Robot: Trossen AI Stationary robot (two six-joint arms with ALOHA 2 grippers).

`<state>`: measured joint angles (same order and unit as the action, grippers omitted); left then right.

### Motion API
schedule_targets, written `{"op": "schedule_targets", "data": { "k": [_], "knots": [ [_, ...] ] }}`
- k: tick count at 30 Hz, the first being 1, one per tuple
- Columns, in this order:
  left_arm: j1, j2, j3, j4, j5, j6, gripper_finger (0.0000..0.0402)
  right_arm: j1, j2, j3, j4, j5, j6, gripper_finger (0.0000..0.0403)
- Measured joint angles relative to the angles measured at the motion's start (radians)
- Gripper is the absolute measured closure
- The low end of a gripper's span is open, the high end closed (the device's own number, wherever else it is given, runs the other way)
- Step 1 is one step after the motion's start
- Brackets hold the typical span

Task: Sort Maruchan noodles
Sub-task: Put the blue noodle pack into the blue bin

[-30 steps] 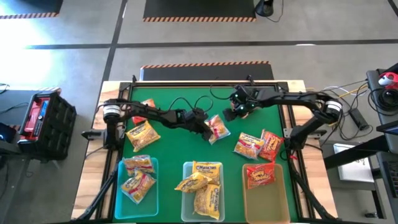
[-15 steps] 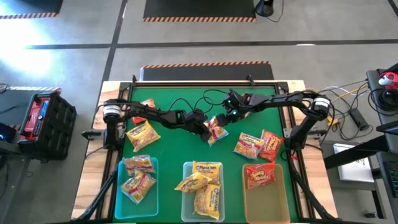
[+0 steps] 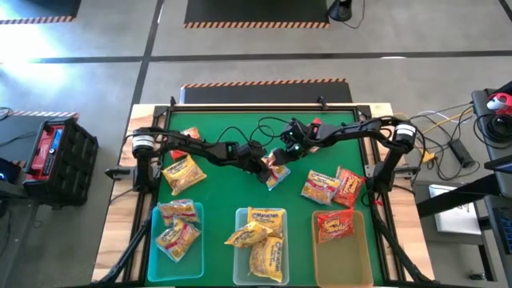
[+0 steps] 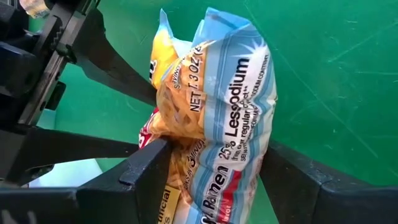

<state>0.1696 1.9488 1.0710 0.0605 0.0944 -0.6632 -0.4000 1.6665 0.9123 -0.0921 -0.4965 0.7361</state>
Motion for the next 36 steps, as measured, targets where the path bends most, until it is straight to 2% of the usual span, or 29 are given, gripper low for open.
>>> {"op": "schedule_targets", "data": {
  "k": [11, 17, 24, 29, 36],
  "knots": [
    [0.002, -0.075, -0.005, -0.039, -0.034, 0.06, 0.0263, 0.0, -0.003, 0.001, 0.015, -0.009, -0.01, 0.0266],
    [0.005, -0.171, -0.003, -0.098, -0.034, 0.087, 0.0263, 0.001, -0.004, 0.001, 0.011, -0.013, -0.022, 0.027],
    [0.003, -0.379, -0.02, -0.297, -0.095, 0.158, 0.0263, 0.002, -0.008, 0.0, 0.033, -0.006, -0.033, 0.0272],
    [-0.019, -0.54, -0.132, -0.33, -0.101, 0.096, 0.0263, 0.008, -0.008, 0.0, 0.075, -0.004, -0.032, 0.0273],
    [-0.067, -0.772, -0.343, -0.258, -0.111, -0.047, 0.0263, 0.012, -0.042, -0.001, 0.191, -0.029, -0.024, 0.0273]
  ]
}}
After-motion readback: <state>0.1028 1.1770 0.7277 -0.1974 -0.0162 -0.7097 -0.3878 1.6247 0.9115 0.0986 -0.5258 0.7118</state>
